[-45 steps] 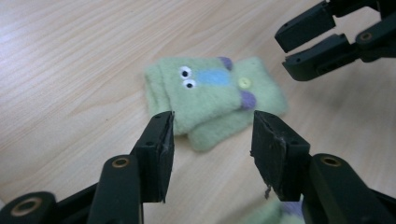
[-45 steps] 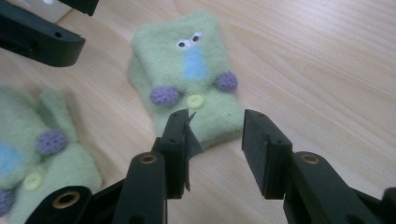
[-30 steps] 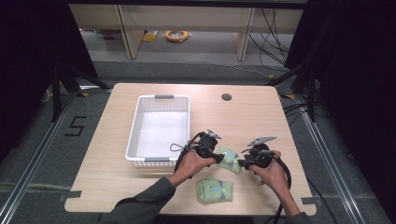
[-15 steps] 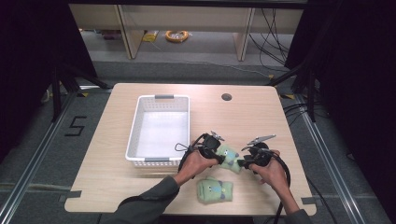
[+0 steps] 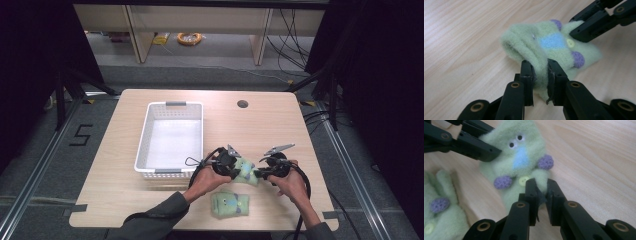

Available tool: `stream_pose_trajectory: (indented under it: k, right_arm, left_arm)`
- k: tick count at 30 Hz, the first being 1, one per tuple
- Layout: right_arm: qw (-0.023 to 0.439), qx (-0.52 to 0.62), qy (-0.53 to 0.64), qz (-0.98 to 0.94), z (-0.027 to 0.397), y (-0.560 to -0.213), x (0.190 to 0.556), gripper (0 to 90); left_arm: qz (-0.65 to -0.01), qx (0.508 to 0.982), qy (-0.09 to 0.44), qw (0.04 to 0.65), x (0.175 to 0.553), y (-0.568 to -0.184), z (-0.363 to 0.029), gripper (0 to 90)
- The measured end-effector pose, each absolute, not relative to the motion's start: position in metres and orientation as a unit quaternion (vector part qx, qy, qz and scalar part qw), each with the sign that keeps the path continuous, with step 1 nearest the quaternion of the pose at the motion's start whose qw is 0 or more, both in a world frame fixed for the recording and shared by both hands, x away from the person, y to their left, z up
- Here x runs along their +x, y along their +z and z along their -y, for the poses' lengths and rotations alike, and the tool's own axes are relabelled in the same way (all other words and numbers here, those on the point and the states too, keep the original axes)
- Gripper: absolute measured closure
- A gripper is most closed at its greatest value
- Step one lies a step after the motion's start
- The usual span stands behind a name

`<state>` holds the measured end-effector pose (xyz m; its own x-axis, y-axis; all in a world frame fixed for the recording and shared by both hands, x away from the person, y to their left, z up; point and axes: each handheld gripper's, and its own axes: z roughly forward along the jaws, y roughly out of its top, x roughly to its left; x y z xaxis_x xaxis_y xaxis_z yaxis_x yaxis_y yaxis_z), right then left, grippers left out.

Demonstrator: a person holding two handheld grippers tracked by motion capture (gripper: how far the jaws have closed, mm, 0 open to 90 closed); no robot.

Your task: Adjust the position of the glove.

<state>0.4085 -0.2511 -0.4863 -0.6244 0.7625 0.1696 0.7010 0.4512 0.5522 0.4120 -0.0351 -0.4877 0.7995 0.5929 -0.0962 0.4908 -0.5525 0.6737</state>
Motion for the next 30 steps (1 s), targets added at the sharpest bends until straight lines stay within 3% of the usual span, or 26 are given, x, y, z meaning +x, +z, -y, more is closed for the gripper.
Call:
stream_pose_trajectory:
  k: [14, 30]
  right_arm:
    - [0.059, 0.379, 0.345, -0.857, 0.232, -0.441, 0.368, 81.8]
    - [0.022, 0.333, 0.335, -0.881, 0.216, -0.445, 0.321, 81.6]
  left_arm:
    - [-0.297, 0.849, 0.053, 0.433, 0.351, -0.445, -0.004, 76.1]
    - [-0.31, 0.837, 0.007, 0.45, 0.301, -0.47, -0.032, 75.7]
